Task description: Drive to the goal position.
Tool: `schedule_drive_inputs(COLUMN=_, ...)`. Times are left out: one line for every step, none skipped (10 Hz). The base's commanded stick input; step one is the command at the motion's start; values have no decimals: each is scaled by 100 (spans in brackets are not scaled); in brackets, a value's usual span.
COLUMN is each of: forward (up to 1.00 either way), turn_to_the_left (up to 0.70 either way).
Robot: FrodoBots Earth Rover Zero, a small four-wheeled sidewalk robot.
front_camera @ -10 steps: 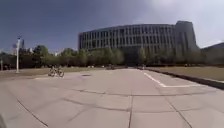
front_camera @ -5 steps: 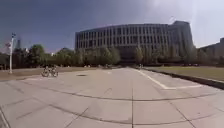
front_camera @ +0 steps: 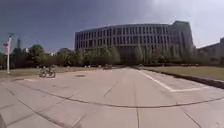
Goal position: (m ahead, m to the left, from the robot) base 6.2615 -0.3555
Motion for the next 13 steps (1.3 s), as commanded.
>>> schedule_drive_inputs(forward=70, turn_to_the_left=1)
schedule_drive_inputs(forward=70, turn_to_the_left=1)
schedule_drive_inputs(forward=70, turn_to_the_left=1)
schedule_drive_inputs(forward=70, turn_to_the_left=1)
schedule_drive_inputs(forward=70, turn_to_the_left=1)
schedule_drive_inputs(forward=70, turn_to_the_left=1)
schedule_drive_inputs(forward=70, turn_to_the_left=1)
schedule_drive_inputs(forward=70, turn_to_the_left=1)
schedule_drive_inputs(forward=70, turn_to_the_left=1)
schedule_drive_inputs(forward=70, turn_to_the_left=1)
schedule_drive_inputs(forward=70, turn_to_the_left=1)
schedule_drive_inputs(forward=70, turn_to_the_left=1)
schedule_drive_inputs(forward=70, turn_to_the_left=1)
